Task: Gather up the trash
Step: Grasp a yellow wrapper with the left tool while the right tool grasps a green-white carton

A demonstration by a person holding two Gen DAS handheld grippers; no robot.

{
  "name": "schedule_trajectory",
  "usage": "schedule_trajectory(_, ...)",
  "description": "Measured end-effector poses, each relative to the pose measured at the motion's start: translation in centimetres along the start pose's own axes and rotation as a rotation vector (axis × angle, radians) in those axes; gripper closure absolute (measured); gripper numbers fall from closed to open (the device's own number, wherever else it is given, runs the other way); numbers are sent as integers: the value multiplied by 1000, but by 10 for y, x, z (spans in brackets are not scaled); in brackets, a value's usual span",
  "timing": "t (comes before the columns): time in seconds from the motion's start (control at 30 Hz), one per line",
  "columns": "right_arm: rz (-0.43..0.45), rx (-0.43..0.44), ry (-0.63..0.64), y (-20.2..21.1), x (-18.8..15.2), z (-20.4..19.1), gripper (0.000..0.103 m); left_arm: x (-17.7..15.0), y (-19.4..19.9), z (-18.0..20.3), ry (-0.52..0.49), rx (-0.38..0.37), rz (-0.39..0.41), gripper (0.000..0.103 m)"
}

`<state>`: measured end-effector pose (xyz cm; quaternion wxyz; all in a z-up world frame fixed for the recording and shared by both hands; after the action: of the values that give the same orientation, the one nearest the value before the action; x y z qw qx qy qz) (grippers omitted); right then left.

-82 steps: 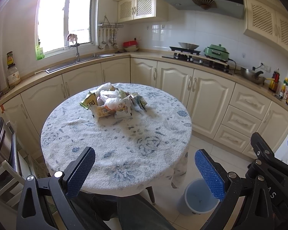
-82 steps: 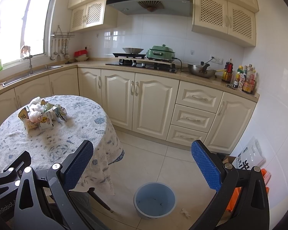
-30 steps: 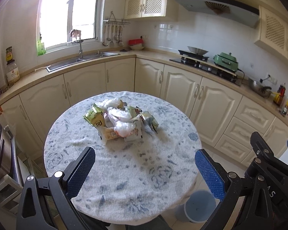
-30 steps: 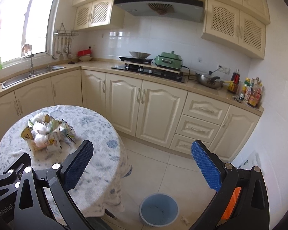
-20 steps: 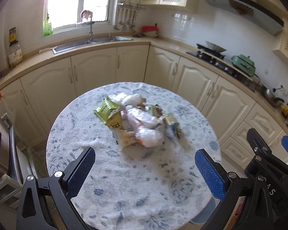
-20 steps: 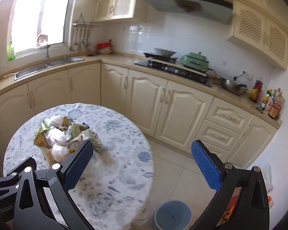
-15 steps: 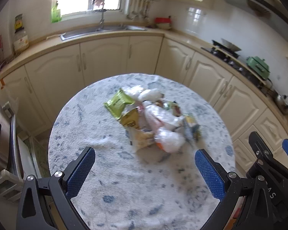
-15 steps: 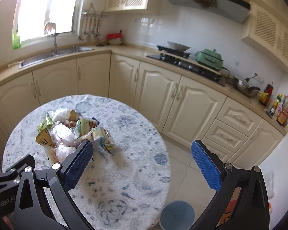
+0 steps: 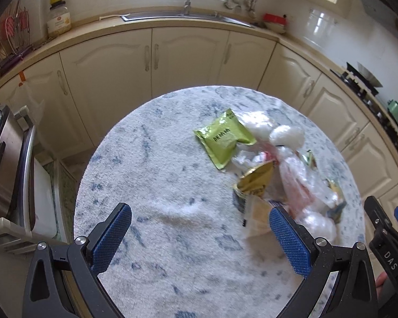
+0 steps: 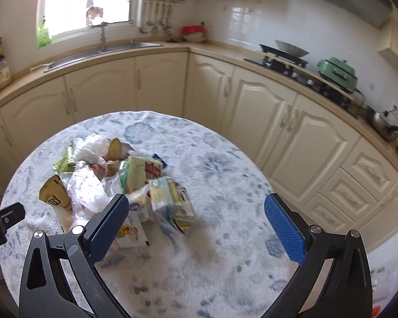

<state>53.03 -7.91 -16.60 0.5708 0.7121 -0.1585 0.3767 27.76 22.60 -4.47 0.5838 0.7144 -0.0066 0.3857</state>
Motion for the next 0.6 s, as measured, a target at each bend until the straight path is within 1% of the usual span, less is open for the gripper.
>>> schedule_trajectory(0.07,-13,34,18,-13,0,-2,0,0,-8,4,-3,-2,-2,1)
schedule_trajectory(0.1,-26,35,20,-19,0,-2,0,-1,-12,7,-5,-13,-9,1)
schedule_trajectory(0.17,-60,19,32,-34,-2,0,0,-2,-21,13,-6,-46,-27,1)
schedule_trajectory(0.27,-94,-14,7,-54,-6,10,0,-3,-33,22,6,-118,-47,1)
schedule_trajectory(0.33,-108,0,-18,-65,-8,19,0,-3,-40,26,7,-111,-46,1)
schedule_trajectory(0.4,-125,45,-44,-73,-10,25,0,0,-46,30,-7,-91,-41,1)
schedule_trajectory(0.47,-132,74,-60,-78,-12,27,0,2,-53,34,-3,-93,-44,1)
schedule_trajectory(0.53,-139,68,-64,-84,-13,28,0,4,-59,36,14,-105,-52,1)
schedule_trajectory(0.57,-147,64,-73,-88,-13,30,1,5,-61,40,18,-102,-52,1)
schedule_trajectory(0.6,-150,72,-84,-91,-14,31,7,6,-63,41,19,-96,-45,1)
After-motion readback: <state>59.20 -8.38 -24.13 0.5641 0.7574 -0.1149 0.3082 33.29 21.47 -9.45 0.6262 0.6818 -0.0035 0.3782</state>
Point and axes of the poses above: each gripper's, at about its wrist camera, not at the fingertips, and y roughly against the way its jaws point, z to its right, x to its top, the point moved 4 cm from there along -y, roughly the way its jaws point, and after that the axes turned 12 degrees about x, right-handed, at the moved point
